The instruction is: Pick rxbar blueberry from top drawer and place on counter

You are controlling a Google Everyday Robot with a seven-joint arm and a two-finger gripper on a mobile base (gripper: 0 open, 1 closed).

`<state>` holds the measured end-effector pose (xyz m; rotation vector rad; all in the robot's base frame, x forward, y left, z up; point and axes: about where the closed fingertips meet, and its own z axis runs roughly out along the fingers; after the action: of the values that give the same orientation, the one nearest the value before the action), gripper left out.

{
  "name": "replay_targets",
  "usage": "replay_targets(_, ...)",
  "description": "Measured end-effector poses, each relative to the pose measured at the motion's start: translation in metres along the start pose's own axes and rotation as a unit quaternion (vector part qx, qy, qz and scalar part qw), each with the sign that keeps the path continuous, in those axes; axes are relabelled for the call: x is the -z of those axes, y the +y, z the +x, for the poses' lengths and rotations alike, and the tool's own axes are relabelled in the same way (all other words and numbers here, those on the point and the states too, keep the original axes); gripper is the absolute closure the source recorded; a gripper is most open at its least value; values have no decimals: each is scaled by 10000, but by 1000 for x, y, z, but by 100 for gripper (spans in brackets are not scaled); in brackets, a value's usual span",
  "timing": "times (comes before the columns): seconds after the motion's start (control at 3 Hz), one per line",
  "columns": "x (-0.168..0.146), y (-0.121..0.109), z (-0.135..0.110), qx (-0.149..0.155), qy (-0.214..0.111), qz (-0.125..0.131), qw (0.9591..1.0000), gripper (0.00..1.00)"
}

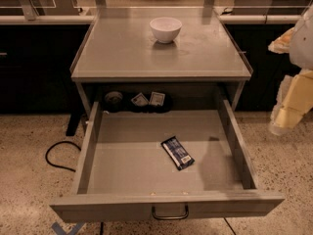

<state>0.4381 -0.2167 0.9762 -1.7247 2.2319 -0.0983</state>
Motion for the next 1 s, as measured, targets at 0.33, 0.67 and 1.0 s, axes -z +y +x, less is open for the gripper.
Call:
replay_targets(0.33, 0, 0, 0, 0, 0, -1, 10000, 0)
replay_targets(0.67, -45, 21, -10, 147, -121, -638, 9978, 0)
replay_targets(1.0, -109, 67, -37, 542, -399, -1313, 9891, 0)
